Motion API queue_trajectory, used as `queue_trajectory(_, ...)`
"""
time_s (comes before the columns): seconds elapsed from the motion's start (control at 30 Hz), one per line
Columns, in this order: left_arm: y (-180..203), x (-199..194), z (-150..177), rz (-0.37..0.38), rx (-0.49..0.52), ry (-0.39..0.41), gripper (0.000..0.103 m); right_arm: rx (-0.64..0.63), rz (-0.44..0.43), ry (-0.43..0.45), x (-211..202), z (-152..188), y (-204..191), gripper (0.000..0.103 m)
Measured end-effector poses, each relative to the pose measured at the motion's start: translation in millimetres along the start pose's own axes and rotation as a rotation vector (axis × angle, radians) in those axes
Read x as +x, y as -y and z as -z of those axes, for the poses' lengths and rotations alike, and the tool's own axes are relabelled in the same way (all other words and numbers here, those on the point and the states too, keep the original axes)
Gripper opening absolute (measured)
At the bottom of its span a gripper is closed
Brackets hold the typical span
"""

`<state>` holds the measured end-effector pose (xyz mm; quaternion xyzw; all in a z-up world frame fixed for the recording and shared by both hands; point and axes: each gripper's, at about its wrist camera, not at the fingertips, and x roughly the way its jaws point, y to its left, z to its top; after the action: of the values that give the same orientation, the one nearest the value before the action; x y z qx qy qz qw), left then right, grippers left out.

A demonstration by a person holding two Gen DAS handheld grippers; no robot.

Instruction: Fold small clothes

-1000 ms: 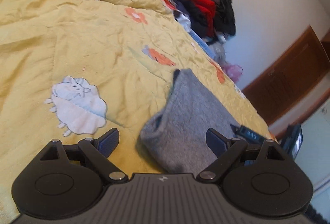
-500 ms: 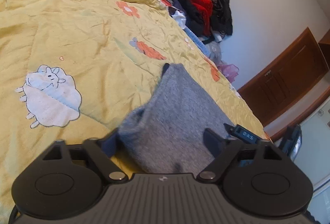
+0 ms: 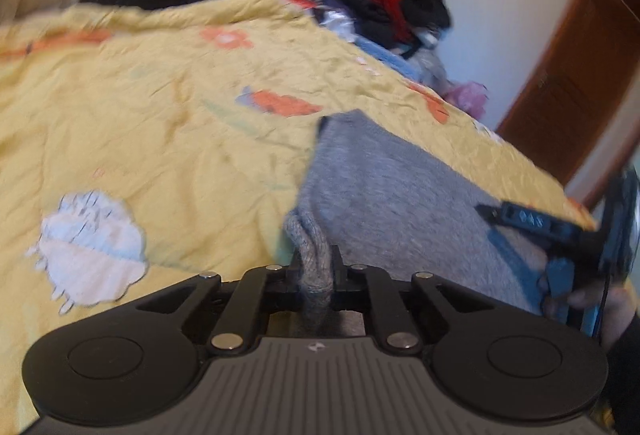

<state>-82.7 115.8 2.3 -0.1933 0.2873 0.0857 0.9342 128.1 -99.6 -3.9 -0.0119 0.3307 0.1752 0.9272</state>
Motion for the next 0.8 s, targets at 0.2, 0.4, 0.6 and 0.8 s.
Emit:
queue_trajectory(0.2, 62, -9, 31, -0.014, 0.471, 0.093, 0.010, -0.021, 0.015, -0.018, 2, -3, -4, 0.102)
queue_trajectory(0.4, 49, -7, 26, 0.029, 0.394, 0.069, 0.010, -0.011, -0.181, -0.052, -24, -39, -50, 0.097)
queue_trajectory(0.6, 49, -11, 28, 0.044, 0.394, 0.086, 0.010, -0.121, -0.429, -0.257, -6, -55, -141, 0.092)
queue_trajectory(0.8, 49, -15, 30, 0.068, 0.404, 0.097, 0.010, -0.267, -0.369, -0.316, 19, -51, -202, 0.074)
